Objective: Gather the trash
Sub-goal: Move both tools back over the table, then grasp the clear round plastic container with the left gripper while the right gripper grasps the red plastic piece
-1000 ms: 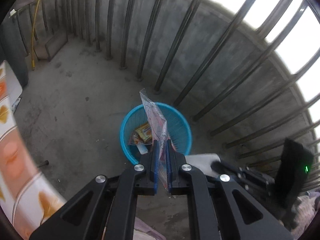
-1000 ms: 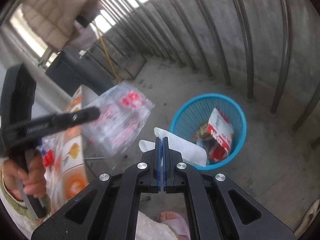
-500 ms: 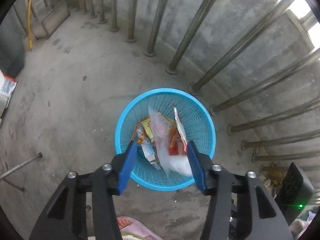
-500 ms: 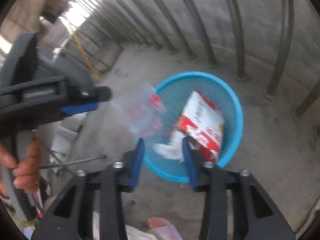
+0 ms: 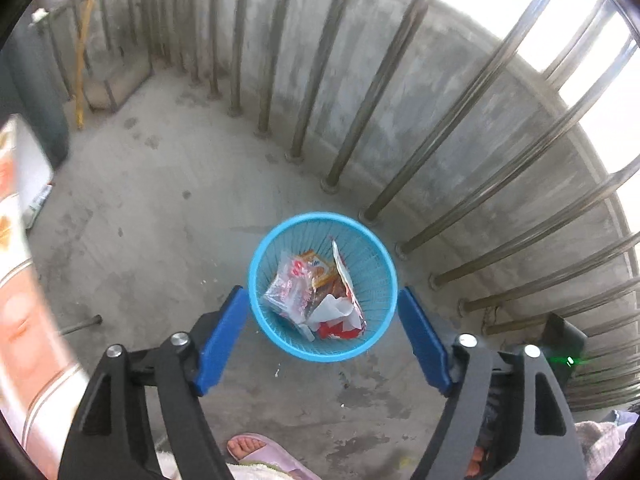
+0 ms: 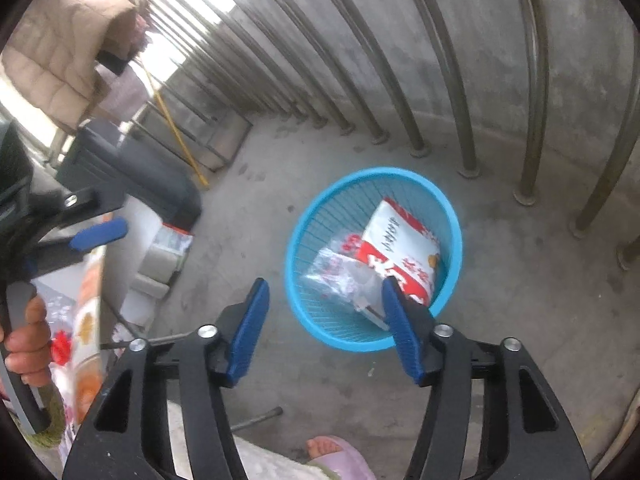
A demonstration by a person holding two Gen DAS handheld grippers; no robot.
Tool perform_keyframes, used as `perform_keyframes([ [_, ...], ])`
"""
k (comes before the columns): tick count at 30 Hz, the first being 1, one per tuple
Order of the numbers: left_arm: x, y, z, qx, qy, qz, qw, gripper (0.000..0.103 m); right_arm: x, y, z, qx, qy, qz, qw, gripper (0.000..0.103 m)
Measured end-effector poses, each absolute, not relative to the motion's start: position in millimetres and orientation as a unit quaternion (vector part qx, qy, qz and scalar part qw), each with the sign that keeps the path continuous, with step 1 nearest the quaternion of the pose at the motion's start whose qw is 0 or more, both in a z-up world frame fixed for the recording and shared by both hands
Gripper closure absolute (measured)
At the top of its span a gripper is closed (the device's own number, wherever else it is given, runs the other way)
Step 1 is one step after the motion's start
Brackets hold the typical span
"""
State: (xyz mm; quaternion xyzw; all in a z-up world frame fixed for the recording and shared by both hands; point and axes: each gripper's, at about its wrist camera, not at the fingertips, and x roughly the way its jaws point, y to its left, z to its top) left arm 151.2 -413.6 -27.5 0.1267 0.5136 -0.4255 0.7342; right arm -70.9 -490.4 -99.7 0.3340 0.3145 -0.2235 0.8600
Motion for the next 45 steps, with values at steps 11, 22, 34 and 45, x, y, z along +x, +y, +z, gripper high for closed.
perform_keyframes([
  [11,105.9,-232.9,38.1,0.059,0.435,-0.422,0.793,0.019,-53.0,-433.5,-43.0,0.278,0.302,-0.144,0.9,0.035],
  [22,83.2,-43.1,49.4,-0.013,0.35,-0.334,0.875,0.019,3.4,-354.2,-8.5,0.236,0.341,-0.031,0.909,0.035],
  [34,100.1,21.2,19.5,-0.003,0.302,-0.231,0.925,0.025,106.5,-260.0,-16.6,0.297,0.443,0.115,0.838,0.035],
  [45,120.0,18.2,-1.9,0.026,0.306,-0.218,0.926,0.061,184.3,-209.5,-51.4,0.357,0.509,0.141,0.77,0.043],
])
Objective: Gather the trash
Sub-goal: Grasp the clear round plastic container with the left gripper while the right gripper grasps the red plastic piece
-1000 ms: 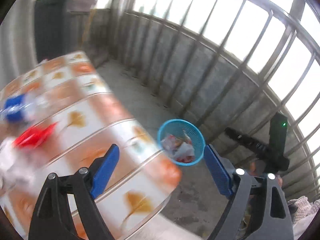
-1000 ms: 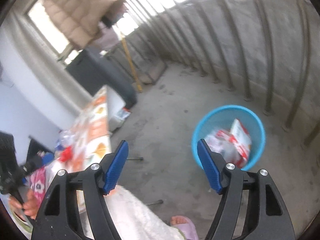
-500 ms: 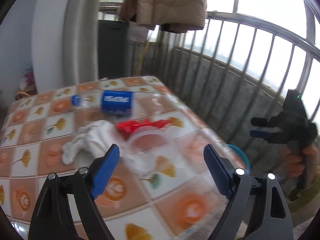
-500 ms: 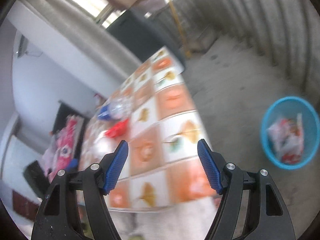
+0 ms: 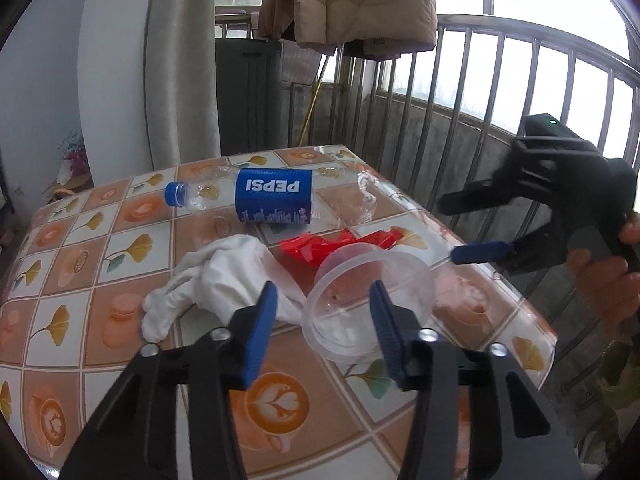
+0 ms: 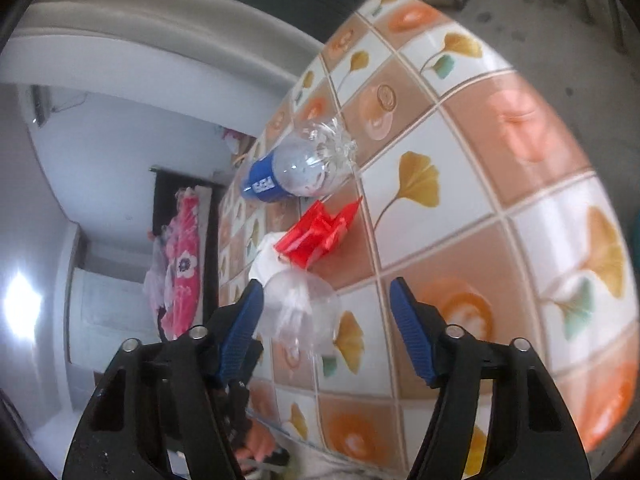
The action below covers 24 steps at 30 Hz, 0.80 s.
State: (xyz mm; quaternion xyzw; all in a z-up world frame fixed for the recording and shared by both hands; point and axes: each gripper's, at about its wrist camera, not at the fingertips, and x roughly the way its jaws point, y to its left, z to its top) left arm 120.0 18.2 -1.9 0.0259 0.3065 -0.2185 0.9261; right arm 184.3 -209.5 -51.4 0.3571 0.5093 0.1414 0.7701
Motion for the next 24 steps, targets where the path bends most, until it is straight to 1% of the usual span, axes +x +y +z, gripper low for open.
perform_keyframes([
  [2,123.5,17.9,-3.8,0.028,0.305,-0.223,0.925,0.065,193.6,-206.0,-60.2,0.367,0.519,0.134,0.76,0.048],
  [9,128.6,13.2,-11.9,0.047,0.309,-0.226,0.922,0.079,209.6,-204.3,-77.6,0.39,0.528,0.119,0.745,0.059],
  [15,131.1,12.1,-15.7,0.039,0.323,-0.232,0.917,0.086,210.8,-210.9,-79.8,0.402,0.527,0.113,0.74,0.074],
  [17,131.8,12.1,-15.9,0.039,0.325,-0.231,0.916,0.088,211.3,-212.6,-81.6,0.405,0.526,0.113,0.739,0.083],
  [20,131.5,12.2,-16.3,0.037,0.326,-0.231,0.916,0.092,210.0,-214.4,-84.4,0.411,0.525,0.115,0.736,0.091],
  [21,131.0,12.2,-16.3,0.035,0.326,-0.233,0.916,0.094,209.0,-214.9,-84.6,0.412,0.524,0.116,0.736,0.092],
  [22,130.7,12.4,-16.2,0.034,0.325,-0.234,0.915,0.094,207.5,-216.2,-84.6,0.412,0.524,0.117,0.737,0.095],
  [24,129.6,12.3,-16.5,0.031,0.325,-0.237,0.915,0.094,205.2,-217.4,-84.2,0.414,0.521,0.118,0.737,0.096],
])
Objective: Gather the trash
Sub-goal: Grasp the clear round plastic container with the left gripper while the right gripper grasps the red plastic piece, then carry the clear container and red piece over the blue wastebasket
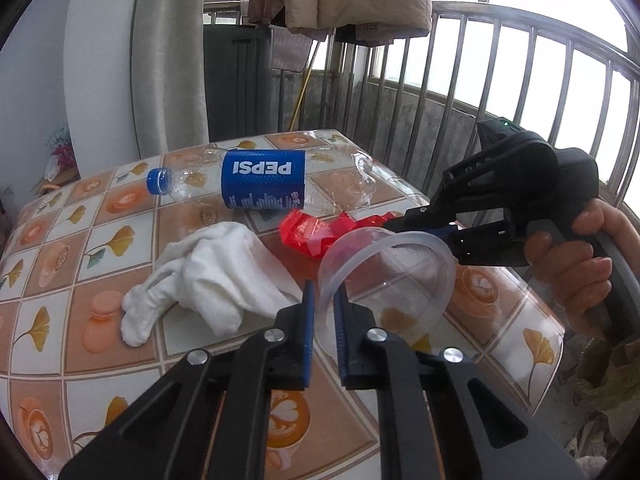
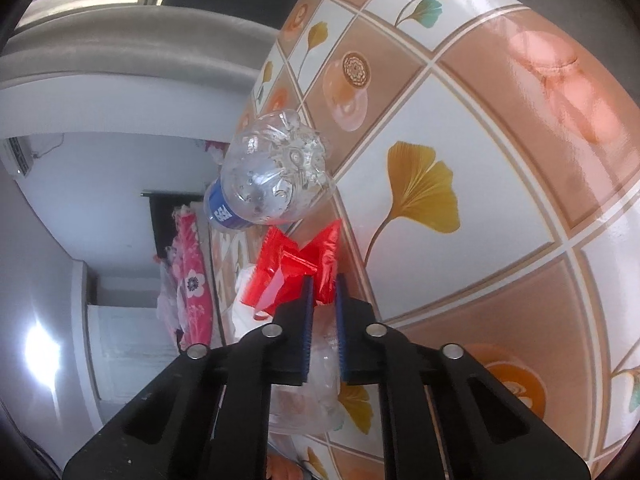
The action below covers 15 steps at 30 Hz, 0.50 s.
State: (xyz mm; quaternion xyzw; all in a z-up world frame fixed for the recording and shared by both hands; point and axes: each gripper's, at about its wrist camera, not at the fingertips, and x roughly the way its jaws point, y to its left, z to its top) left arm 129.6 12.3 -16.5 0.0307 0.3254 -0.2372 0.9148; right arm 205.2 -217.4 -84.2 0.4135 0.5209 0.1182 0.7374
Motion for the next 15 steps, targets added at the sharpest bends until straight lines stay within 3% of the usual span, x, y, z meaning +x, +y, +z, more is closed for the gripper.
perform_keyframes([
  [15,118.4,13.8,-5.5,0.021,0.318,-0.248,0.915,0.098,179.3,-245.8,-73.7,0.44,0.487,0.114,0.746,0.101],
])
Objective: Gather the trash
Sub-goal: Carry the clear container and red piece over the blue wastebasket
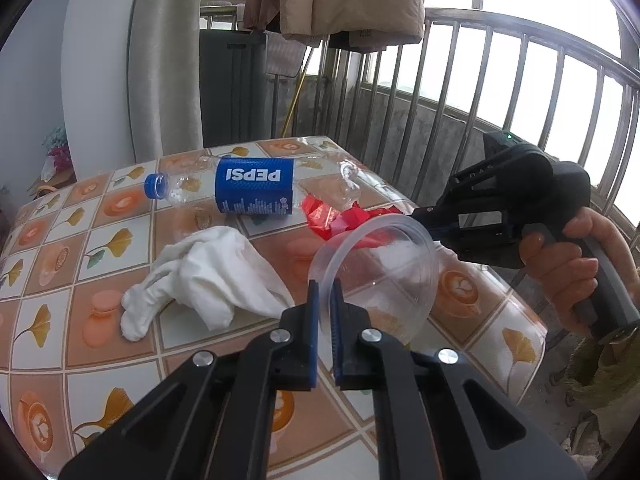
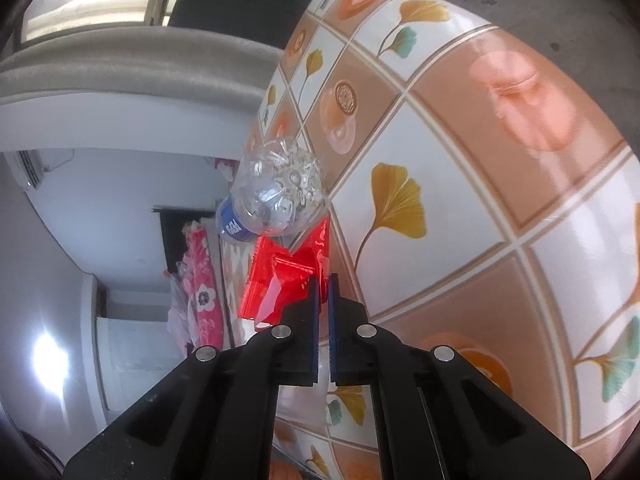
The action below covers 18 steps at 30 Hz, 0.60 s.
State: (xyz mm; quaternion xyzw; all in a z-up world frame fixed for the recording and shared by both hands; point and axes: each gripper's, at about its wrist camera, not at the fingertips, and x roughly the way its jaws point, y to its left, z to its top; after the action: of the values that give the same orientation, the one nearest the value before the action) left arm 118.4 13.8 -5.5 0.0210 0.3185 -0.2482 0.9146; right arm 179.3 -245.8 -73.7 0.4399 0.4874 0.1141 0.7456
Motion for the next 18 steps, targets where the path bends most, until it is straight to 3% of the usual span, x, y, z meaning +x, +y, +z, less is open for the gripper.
perform_keyframes([
  [18,94.4,1.3,25.8,0.029,0.293,-0.272,0.916,0.098,122.0,-302.7,-42.7,0.474,0.421,0.09,0.768,0.101],
])
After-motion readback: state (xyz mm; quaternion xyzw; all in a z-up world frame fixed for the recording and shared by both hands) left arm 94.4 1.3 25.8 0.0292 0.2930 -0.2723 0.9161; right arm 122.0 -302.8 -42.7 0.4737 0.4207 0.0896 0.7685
